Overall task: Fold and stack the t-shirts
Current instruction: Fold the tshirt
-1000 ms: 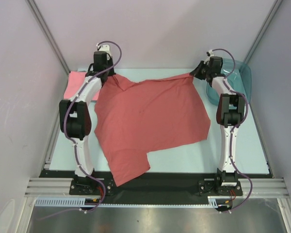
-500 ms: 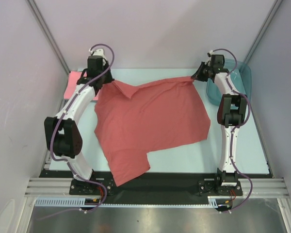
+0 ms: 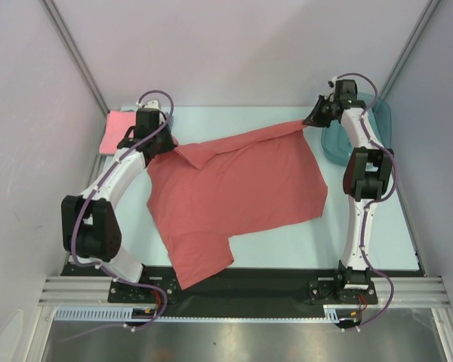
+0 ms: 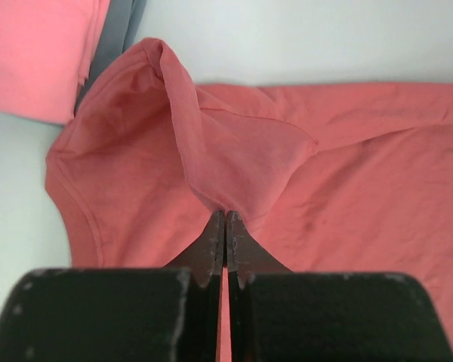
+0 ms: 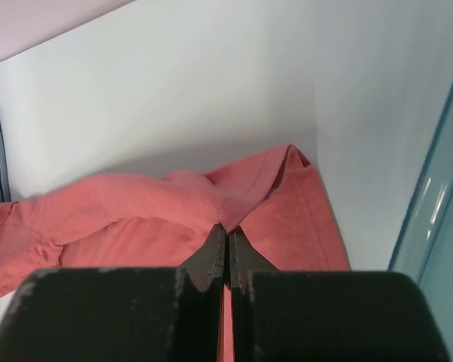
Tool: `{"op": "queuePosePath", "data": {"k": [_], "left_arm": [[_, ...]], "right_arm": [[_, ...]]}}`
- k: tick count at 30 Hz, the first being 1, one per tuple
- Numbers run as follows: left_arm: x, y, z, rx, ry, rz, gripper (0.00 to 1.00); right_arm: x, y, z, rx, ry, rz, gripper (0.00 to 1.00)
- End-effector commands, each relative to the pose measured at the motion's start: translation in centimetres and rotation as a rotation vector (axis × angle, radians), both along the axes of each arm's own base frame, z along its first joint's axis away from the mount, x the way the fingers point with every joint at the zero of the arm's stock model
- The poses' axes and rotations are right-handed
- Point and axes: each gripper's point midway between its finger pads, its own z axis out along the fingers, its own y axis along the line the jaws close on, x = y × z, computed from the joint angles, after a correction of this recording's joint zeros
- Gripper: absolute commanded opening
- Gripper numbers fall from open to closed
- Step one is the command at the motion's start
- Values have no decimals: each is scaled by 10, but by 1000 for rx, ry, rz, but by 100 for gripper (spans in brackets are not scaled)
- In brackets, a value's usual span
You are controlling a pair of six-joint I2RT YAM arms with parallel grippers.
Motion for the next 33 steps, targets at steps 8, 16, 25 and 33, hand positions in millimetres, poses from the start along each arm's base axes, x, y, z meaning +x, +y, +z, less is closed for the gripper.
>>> {"op": "queuePosePath", "data": {"k": [8, 16, 25, 33], "left_arm": [[-42, -9, 20, -128, -52, 50, 0], [-61, 5, 12, -136, -22, 132, 0], [-64, 28, 14, -147, -20, 168, 1], [-89, 9, -37, -217, 90, 138, 0]], "right_arm": [[-22, -2, 36, -26, -1, 14, 0], [-31, -6, 42, -47, 26, 3, 0], [-28, -15, 44, -53, 16, -17, 0], [-37, -10, 0, -146, 105, -3, 0]]}}
